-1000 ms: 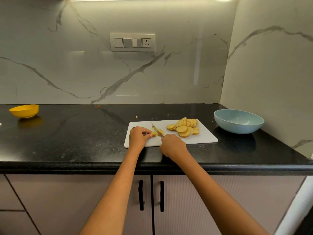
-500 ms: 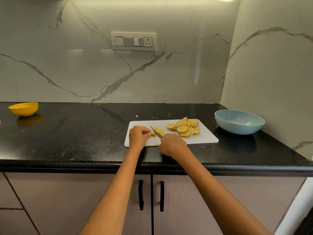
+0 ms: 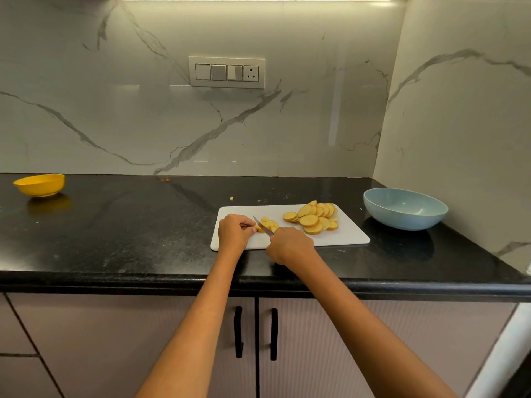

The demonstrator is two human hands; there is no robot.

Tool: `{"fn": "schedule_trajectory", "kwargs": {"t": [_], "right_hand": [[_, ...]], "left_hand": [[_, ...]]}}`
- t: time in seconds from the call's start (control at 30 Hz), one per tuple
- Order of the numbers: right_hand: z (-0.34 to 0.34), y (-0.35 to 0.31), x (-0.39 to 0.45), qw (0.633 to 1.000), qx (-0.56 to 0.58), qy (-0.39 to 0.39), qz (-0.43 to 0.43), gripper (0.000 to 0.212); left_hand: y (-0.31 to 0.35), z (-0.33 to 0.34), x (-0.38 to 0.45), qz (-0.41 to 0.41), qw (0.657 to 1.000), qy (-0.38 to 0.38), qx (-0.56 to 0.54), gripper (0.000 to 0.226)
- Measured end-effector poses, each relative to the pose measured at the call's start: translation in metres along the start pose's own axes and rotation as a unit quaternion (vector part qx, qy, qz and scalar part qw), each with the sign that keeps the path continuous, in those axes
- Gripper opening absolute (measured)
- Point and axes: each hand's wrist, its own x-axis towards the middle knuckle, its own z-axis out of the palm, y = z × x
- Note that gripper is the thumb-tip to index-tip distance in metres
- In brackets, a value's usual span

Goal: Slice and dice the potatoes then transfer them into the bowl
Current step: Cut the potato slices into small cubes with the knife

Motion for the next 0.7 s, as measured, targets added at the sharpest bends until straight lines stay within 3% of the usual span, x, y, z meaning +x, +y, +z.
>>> {"fn": "schedule_trajectory", "kwargs": {"t": [0.57, 0.7], "right_hand": [[0.009, -0.002, 0.008, 0.999, -0.037, -0.030, -0.015, 0.032], [-0.006, 0.006, 0.011, 0.994, 0.032, -0.101, 0.013, 0.021]], "left_hand": [[-0.003, 0.001, 0.002, 0.005, 1.000, -0.022, 0.017, 0.015], [-0.001, 0.000, 0.000, 0.007, 1.000, -0.021, 0.020, 0.015]]}}
